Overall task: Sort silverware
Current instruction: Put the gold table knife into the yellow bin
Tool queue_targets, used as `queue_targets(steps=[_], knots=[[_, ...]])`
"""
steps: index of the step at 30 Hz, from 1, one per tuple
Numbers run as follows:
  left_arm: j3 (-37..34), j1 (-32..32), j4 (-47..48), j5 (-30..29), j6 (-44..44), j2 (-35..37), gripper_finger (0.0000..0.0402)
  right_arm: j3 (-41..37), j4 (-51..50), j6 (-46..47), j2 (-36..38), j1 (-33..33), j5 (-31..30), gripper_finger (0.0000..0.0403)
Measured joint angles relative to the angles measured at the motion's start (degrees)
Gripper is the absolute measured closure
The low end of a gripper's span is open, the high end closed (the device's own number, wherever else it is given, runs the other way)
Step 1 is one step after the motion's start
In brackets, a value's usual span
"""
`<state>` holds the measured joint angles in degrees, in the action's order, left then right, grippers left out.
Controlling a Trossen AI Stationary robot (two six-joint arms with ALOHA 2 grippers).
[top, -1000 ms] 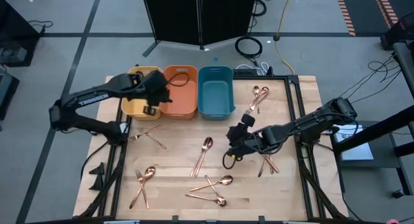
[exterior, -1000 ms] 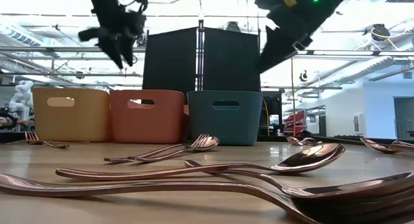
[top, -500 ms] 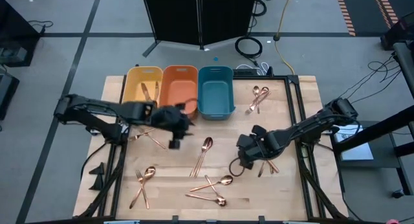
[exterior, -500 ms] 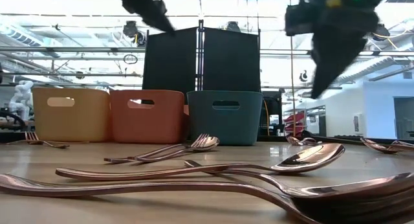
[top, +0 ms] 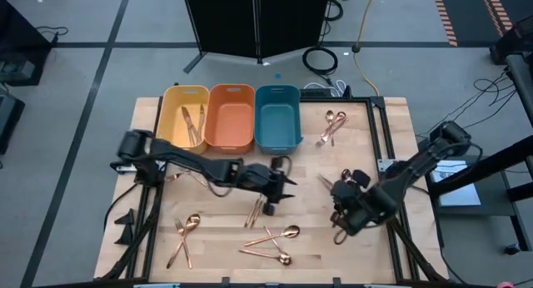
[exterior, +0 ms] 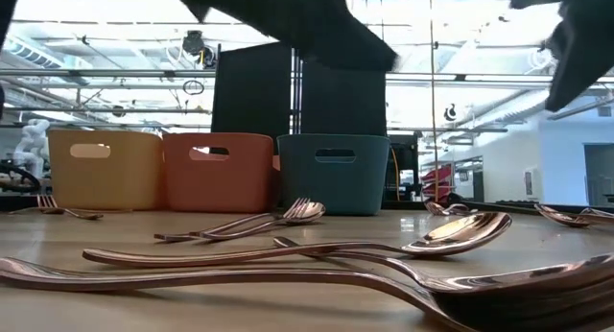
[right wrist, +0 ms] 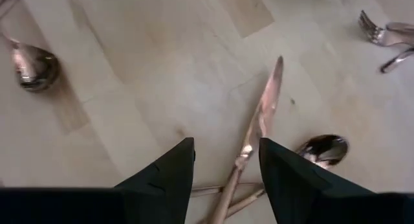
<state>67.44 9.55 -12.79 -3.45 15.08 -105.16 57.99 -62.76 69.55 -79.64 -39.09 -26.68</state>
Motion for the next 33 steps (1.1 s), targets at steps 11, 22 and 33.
queue_targets(steps=[11,22,33], knots=[[31.71,-1.05,8.57,3.88,10.8,-24.92,0.0229,-0.89,-7.31,19.78,0.13,-11.26,-1.52,0.0239],[60.03,-3.54,19.97,7.85,24.09,-44.61,0.0229,-0.89,-11.92,34.21,0.11,-19.94,-1.77,0.0239],[67.58,-6.06,24.92,12.07,24.39,-49.97,0.0229,-0.89,-11.9,40.11,0.07,-22.15,-1.86,0.0239]])
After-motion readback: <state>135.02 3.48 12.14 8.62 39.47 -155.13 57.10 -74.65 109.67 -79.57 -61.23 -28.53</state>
